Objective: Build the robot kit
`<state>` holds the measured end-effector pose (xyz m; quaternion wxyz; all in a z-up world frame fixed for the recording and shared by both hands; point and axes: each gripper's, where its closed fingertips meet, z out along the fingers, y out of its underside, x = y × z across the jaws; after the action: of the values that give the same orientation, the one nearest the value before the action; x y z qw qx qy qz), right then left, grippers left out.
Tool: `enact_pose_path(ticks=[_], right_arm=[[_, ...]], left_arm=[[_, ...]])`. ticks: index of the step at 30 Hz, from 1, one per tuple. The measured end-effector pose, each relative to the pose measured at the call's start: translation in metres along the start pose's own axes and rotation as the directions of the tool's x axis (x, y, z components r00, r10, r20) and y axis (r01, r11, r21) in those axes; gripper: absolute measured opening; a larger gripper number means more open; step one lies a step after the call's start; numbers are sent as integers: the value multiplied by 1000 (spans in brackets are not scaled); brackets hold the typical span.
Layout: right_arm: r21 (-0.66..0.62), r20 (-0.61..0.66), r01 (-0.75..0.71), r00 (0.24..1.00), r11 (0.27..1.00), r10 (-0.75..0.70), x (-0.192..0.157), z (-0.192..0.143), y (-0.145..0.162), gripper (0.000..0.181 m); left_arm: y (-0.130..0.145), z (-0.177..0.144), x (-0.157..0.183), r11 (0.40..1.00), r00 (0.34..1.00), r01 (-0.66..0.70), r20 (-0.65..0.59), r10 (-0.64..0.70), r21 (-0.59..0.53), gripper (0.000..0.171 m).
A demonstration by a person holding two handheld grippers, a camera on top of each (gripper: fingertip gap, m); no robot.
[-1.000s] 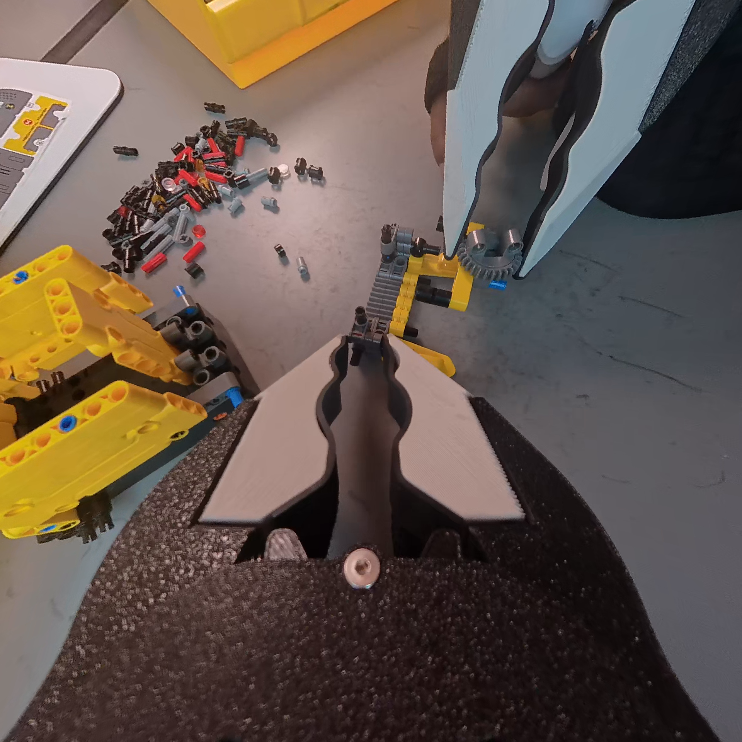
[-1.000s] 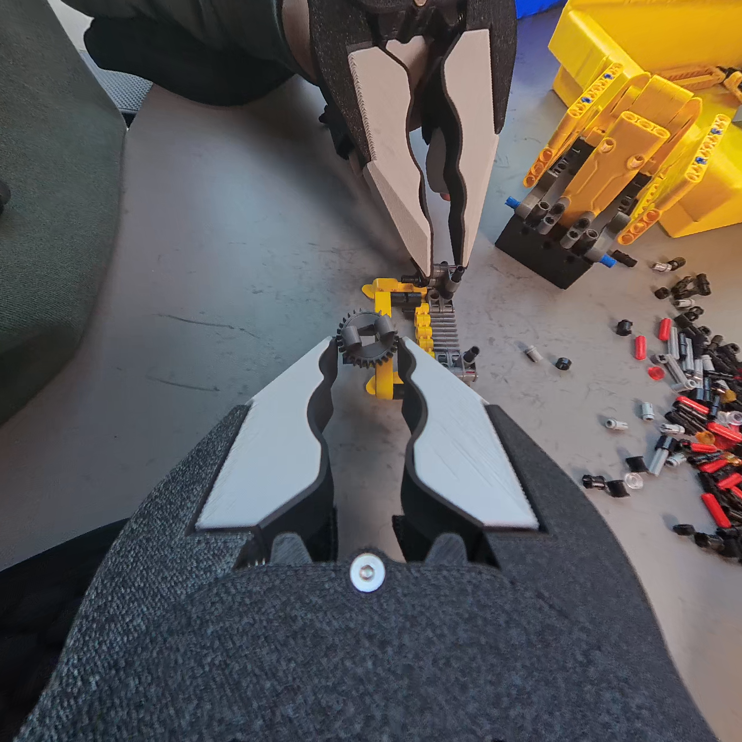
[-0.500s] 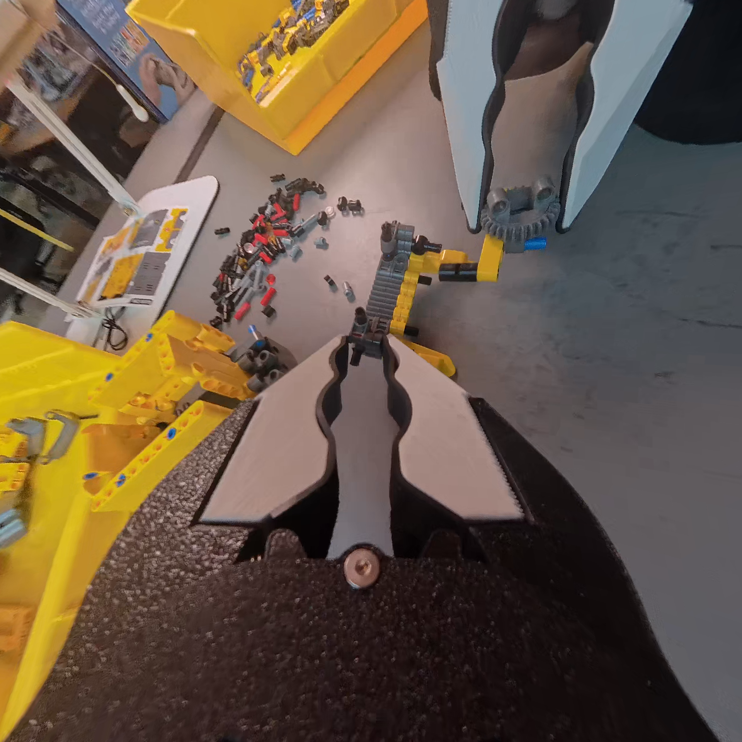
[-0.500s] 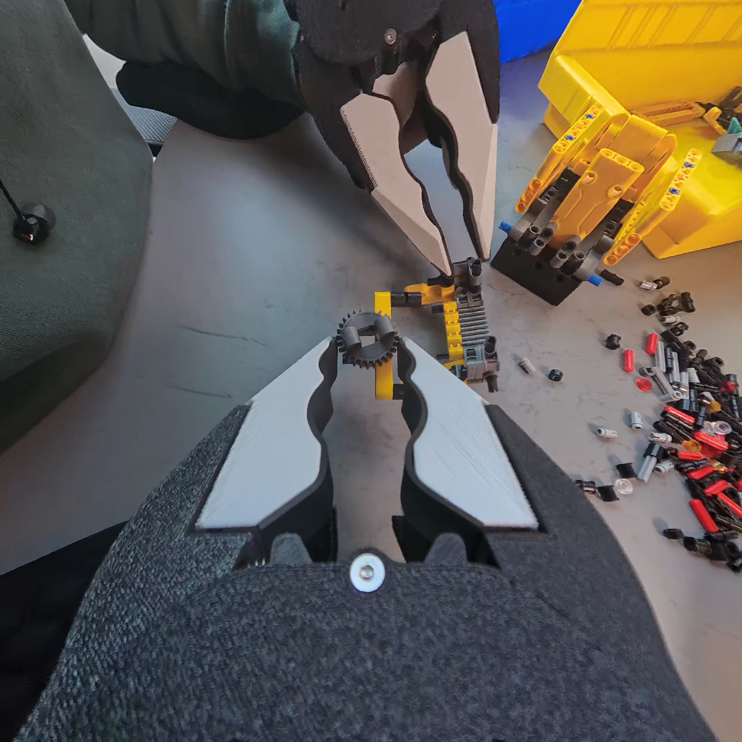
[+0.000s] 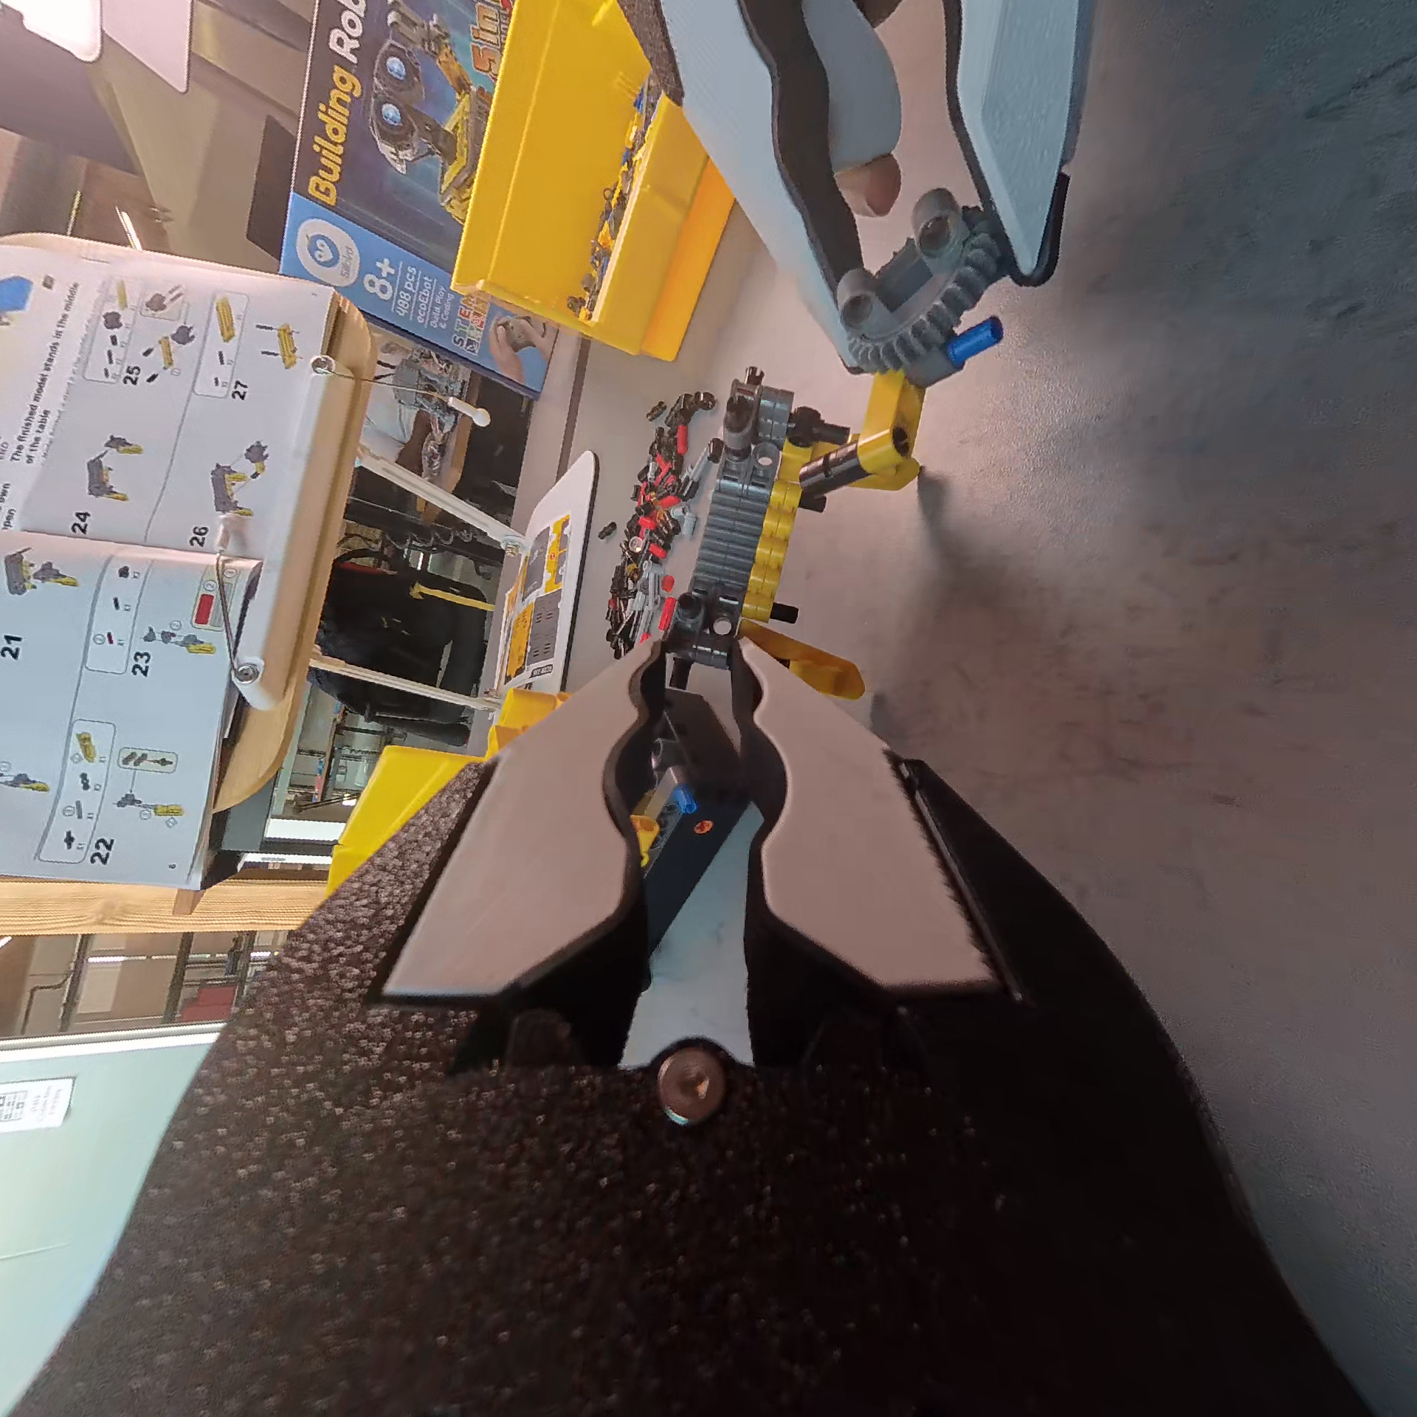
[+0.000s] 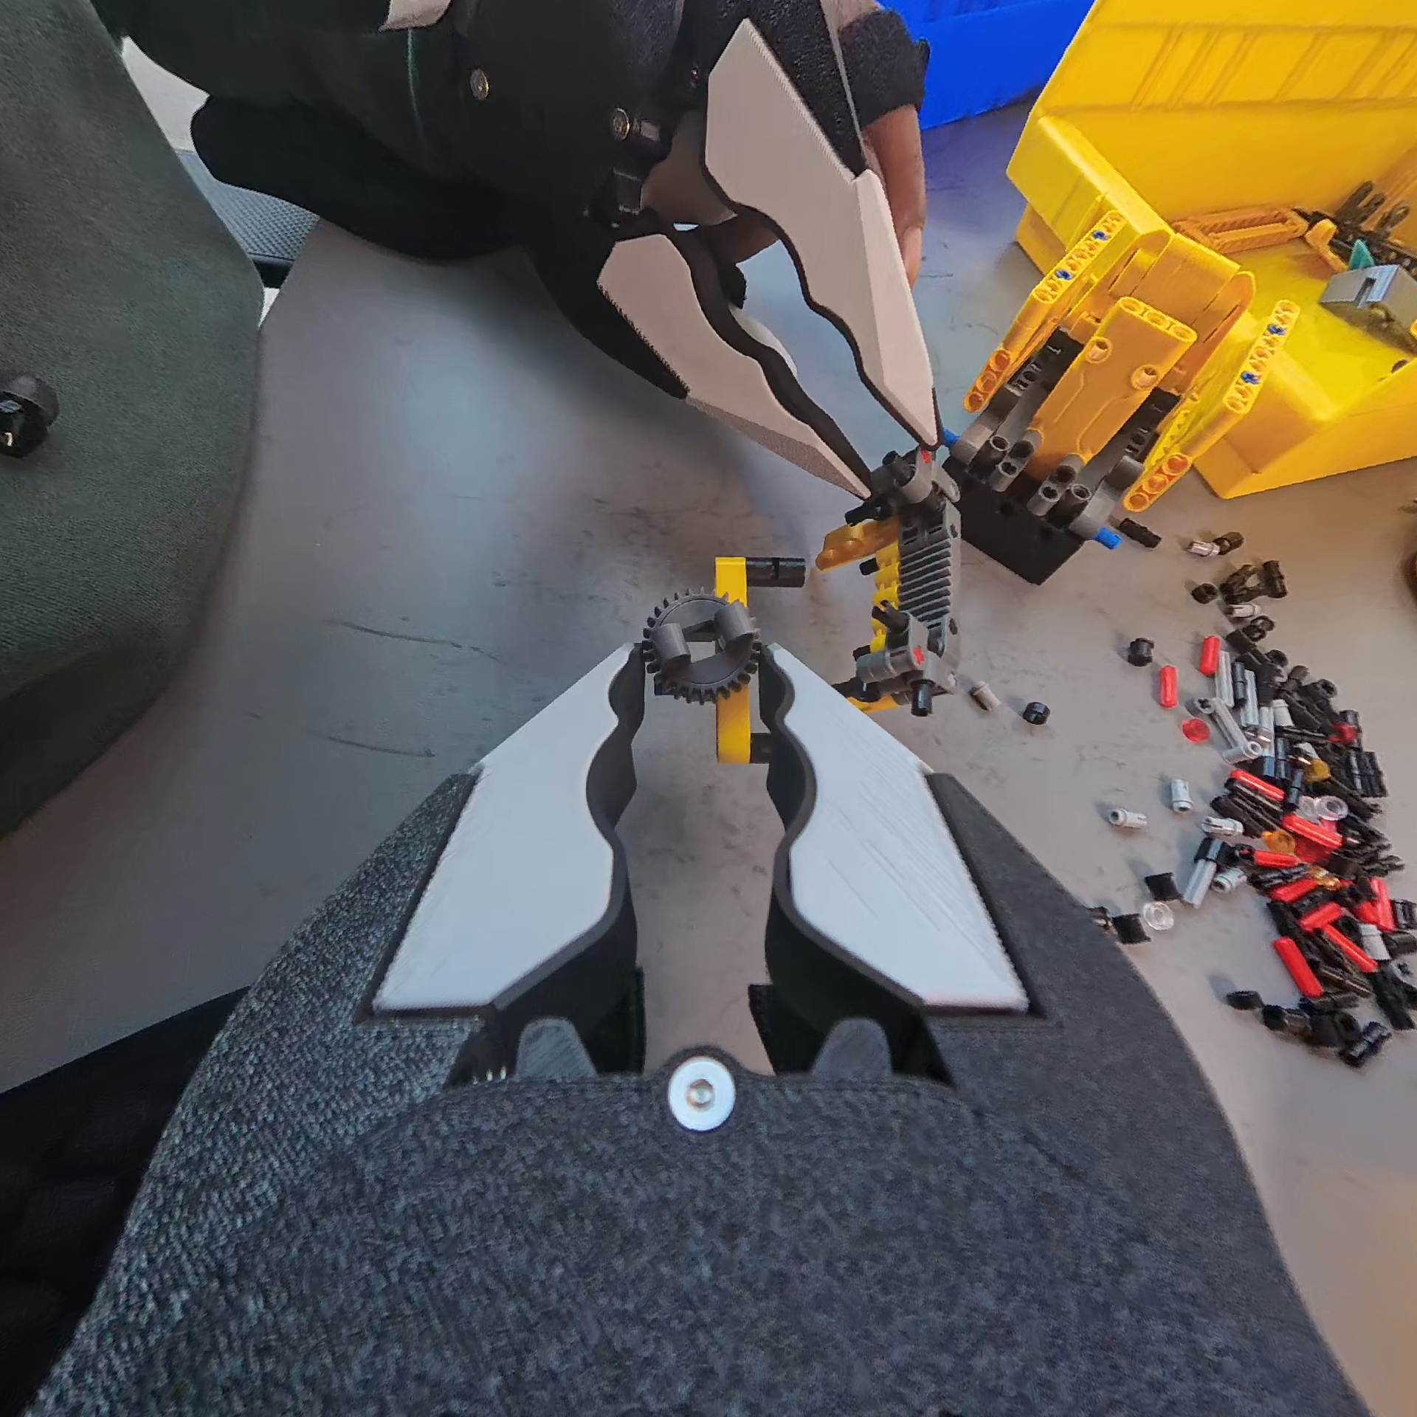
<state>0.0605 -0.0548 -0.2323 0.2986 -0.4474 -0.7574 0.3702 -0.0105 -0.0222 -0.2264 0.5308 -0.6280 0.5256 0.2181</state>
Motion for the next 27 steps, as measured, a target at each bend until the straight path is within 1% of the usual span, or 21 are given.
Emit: enact_pose_path(ticks=[13,27], right_arm=[[-11,7,0,1000,1000,0,-1,1,2,29],[-75,17,18,1000,997,-17,-6,10,13,29]], left_arm=[[1,0,1,1000,1000,-12,3,12,-4,16],[0,-1,3,1000,1000,-18,-3,18,-3,16]])
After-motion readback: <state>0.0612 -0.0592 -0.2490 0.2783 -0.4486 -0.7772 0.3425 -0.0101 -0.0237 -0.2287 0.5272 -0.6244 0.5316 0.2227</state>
